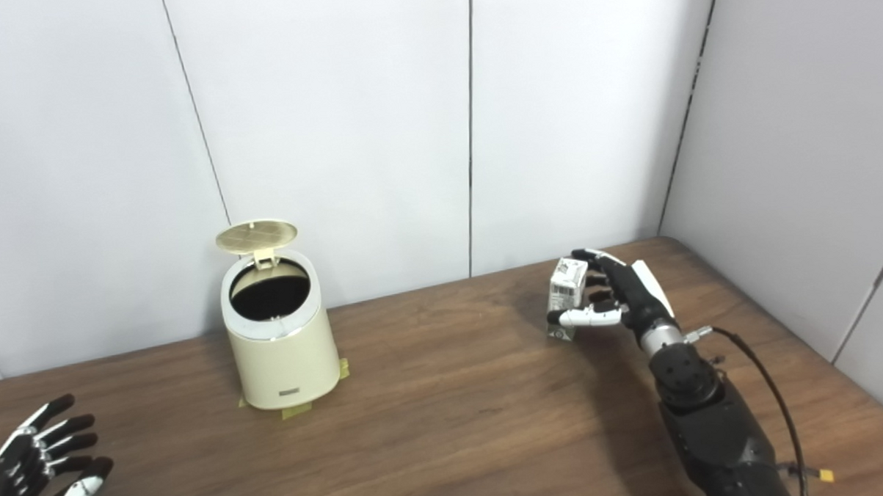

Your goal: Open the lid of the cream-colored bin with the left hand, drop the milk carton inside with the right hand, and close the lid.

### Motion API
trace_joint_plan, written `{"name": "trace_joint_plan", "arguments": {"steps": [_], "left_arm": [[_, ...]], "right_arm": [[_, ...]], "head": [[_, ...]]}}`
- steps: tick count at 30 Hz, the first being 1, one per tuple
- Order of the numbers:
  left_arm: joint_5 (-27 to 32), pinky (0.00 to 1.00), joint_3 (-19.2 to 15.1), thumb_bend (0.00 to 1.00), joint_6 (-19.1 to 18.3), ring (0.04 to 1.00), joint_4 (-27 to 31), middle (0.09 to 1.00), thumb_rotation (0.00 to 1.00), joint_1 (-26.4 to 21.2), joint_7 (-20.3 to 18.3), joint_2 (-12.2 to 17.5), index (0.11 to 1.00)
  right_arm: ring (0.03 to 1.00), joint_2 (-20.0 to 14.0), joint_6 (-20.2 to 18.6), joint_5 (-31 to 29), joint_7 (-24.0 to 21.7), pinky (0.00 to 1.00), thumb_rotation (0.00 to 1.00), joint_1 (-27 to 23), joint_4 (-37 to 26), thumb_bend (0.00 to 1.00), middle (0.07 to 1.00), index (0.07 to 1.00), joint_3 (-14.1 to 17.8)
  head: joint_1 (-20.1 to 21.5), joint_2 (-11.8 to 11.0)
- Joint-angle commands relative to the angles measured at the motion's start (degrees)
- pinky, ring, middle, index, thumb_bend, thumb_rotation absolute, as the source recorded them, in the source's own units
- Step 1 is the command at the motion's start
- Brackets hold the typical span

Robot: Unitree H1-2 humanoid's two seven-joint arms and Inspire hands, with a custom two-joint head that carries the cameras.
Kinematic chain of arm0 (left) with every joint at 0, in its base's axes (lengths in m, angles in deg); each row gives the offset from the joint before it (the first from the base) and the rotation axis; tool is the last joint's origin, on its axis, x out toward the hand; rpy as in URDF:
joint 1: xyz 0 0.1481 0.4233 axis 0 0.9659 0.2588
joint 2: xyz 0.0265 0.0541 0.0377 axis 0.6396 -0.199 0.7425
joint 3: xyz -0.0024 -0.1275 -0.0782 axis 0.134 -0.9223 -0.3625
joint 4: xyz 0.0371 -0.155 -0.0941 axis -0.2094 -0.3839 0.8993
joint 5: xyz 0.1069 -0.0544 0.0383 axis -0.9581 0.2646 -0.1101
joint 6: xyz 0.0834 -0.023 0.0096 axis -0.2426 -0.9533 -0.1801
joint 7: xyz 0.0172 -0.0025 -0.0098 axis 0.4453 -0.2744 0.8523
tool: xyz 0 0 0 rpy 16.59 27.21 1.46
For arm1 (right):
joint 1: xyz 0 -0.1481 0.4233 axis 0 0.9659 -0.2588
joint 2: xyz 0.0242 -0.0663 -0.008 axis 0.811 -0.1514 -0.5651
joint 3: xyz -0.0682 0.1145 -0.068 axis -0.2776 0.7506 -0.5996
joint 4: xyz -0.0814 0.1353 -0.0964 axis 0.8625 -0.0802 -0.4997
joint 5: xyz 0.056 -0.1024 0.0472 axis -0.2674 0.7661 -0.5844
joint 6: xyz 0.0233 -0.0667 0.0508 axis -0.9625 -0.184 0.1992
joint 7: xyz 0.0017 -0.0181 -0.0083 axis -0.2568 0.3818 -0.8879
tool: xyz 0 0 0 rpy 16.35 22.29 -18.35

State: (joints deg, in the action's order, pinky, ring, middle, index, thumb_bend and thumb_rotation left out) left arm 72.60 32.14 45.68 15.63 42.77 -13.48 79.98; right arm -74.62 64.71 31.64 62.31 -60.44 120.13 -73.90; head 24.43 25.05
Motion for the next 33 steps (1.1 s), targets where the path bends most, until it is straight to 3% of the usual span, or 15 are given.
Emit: {"name": "trace_joint_plan", "arguments": {"steps": [1, 5, 15, 21, 22, 24, 27, 33], "left_arm": [[0.25, 0.67, -0.32, 0.58, -0.07, 0.737, 2.62, 0.783, 0.16, -1.27, 0.25, 0.59, 0.877], [0.22, 0.66, -0.31, 0.56, -0.57, 0.734, 3.17, 0.782, 0.14, -1.08, 0.13, 0.62, 0.880], [0.57, 0.68, -0.37, 0.54, -1.40, 0.738, 4.11, 0.784, 0.11, -0.79, -0.05, 0.51, 0.886], [0.54, 0.67, -0.20, 0.51, -2.02, 0.744, 4.91, 0.796, 0.05, -0.51, -0.31, 0.45, 0.886], [0.43, 0.66, -0.14, 0.51, -1.95, 0.746, 4.93, 0.798, 0.02, -0.50, -0.33, 0.47, 0.887], [-1.13, 0.68, 0.21, 0.51, -1.84, 0.742, 5.01, 0.793, 0.06, -0.53, 0.05, 0.69, 0.884], [-2.18, 0.68, 0.38, 0.51, -1.30, 0.728, 4.91, 0.782, 0.12, -0.68, 0.32, 0.72, 0.873], [-1.45, 0.68, 0.11, 0.50, -1.22, 0.723, 4.58, 0.779, 0.13, -0.70, -0.08, 0.62, 0.874]], "right_arm": [[0.705, -1.60, 4.14, 0.15, 1.87, 0.61, 0.18, -2.92, -0.42, 0.89, 0.791, 0.783, 0.32], [0.678, -1.40, 4.01, 1.78, 3.17, 0.59, 0.21, -3.04, -0.11, 0.88, 0.757, 0.777, -0.72], [0.651, -0.30, 3.64, 2.62, 5.77, 0.58, 0.15, -3.19, 0.12, 0.85, 0.708, 0.743, -1.21], [0.519, -0.48, 9.62, 7.05, 14.24, 0.45, 0.07, -4.31, 4.70, 0.78, 0.578, 0.619, -1.72], [0.472, -0.20, 9.74, 7.25, 15.48, 0.40, 0.11, -4.46, 5.00, 0.63, 0.532, 0.542, -1.45], [0.413, 0.13, 10.46, 7.65, 17.79, 0.34, 0.03, -4.81, 6.09, 0.55, 0.459, 0.528, -1.28], [0.350, 0.55, 11.34, 8.02, 20.55, 0.29, 0.00, -5.11, 7.23, 0.53, 0.425, 0.516, -1.22], [0.294, 0.99, 12.40, 9.86, 25.04, 0.25, 0.00, -5.44, 8.74, 0.52, 0.406, 0.519, -2.11]], "head": [[0.00, 0.28], [-0.02, 0.27], [-0.03, 0.64], [0.07, 0.84], [0.02, 0.88], [0.00, 0.94], [-0.03, 1.05], [0.03, 1.09]]}}
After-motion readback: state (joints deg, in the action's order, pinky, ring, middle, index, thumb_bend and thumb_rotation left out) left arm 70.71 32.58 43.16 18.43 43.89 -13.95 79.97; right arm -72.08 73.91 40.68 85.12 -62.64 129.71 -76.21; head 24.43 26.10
